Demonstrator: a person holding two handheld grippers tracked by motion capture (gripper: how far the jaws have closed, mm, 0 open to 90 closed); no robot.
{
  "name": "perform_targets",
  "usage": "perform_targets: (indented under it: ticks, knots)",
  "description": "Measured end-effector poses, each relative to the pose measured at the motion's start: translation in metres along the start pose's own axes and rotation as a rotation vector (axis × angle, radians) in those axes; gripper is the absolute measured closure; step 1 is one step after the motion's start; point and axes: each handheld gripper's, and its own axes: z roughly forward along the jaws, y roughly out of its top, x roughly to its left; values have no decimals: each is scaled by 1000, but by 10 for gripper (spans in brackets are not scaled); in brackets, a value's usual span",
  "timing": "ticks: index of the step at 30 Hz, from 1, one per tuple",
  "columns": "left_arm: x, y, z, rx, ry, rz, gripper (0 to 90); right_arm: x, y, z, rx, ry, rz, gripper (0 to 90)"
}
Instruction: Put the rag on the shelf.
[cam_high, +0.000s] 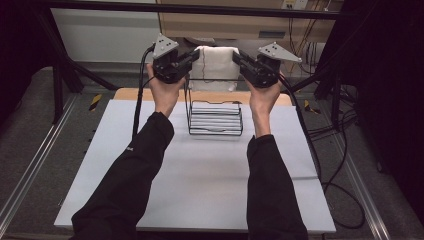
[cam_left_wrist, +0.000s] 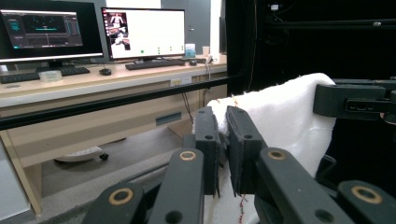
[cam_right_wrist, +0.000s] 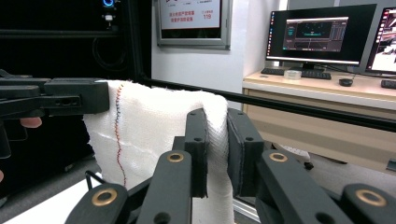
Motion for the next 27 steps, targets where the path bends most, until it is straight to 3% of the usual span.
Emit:
perform_targets:
  ticks: [27]
  knots:
    - [-9, -23, -22, 39, -57, 11, 829, 12, -20, -23, 34, 39, -14, 785]
